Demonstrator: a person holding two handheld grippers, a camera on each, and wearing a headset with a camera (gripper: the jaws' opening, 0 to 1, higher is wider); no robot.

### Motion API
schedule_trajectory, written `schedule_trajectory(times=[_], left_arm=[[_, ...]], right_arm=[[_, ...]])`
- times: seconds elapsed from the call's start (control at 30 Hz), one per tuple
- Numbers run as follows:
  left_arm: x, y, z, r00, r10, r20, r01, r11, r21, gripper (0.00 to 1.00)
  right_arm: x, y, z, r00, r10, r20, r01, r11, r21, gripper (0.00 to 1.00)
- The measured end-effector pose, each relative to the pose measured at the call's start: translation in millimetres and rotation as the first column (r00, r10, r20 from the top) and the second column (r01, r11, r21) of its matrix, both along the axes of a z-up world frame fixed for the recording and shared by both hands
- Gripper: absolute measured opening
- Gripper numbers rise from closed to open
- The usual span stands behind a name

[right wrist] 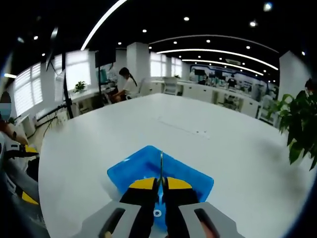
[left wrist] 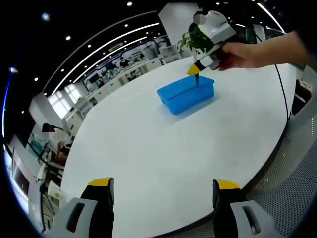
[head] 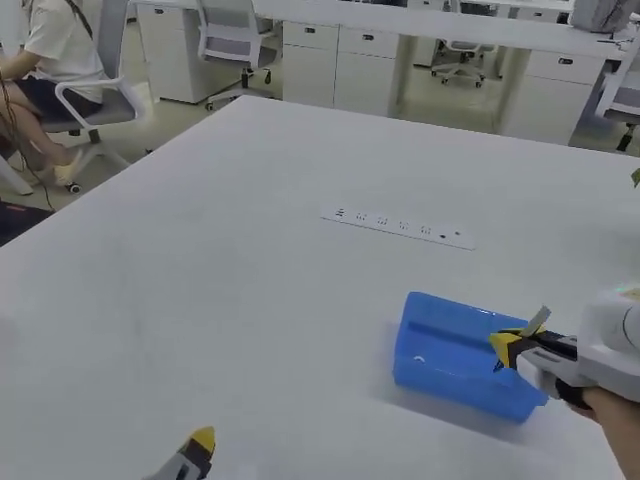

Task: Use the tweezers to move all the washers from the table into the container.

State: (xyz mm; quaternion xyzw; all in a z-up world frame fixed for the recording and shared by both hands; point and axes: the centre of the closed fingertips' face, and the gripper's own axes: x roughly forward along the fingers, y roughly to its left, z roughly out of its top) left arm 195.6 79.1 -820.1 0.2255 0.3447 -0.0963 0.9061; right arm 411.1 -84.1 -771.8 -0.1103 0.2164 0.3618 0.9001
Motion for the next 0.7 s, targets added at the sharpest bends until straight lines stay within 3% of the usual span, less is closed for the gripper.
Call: schedule_trajectory(times=[0.1,0.23,0.33,0.47,0.5,0.57,0.67,0.7], left_arm=[[0.4,-1.0,1.0,1.0,-0.004,0.006,0.004,1.0,-0.003,0.84],[0.8,-1.5,2.2,1.0,-0.007,0.013,0.007,1.0,-0.008,0.84],[0.6,-2.5,3.5,1.0,-0.011,0.018,0.011,1.0,-0.014,0.84],[0.5,-3.6,5.7,1.0,-0.014,0.024,0.014,1.0,-0.026,0.84],[1.0,-4.7,9.2,0.999,-0.016,0.039,0.018,0.999,-0.035,0.84],[2.8,-5.6,14.8,0.998,-0.011,0.062,0.014,0.998,-0.061,0.85],[3.1,-5.5,21.5,0.997,-0.003,0.072,0.01,0.995,-0.102,0.87],[3.5,-5.7,24.8,0.997,0.0,0.083,0.01,0.993,-0.114,0.87]], right_arm=[[-10.3,4.4,15.1,0.997,0.055,0.048,-0.053,0.998,-0.036,0.02],[-21.7,8.0,22.9,0.993,0.101,0.057,-0.099,0.994,-0.046,0.02],[-37.6,10.6,23.9,0.983,0.173,0.059,-0.167,0.981,-0.098,0.02],[-58.5,9.4,16.6,0.97,0.243,0.013,-0.239,0.962,-0.129,0.03],[-61.8,8.3,15.0,0.967,0.253,0.009,-0.249,0.959,-0.136,0.03],[-71.1,5.0,8.3,0.96,0.28,-0.026,-0.28,0.947,-0.155,0.03],[-83.0,3.7,2.8,0.948,0.312,-0.065,-0.319,0.933,-0.169,0.03],[-88.4,2.9,-1.6,0.939,0.333,-0.086,-0.343,0.921,-0.187,0.03]])
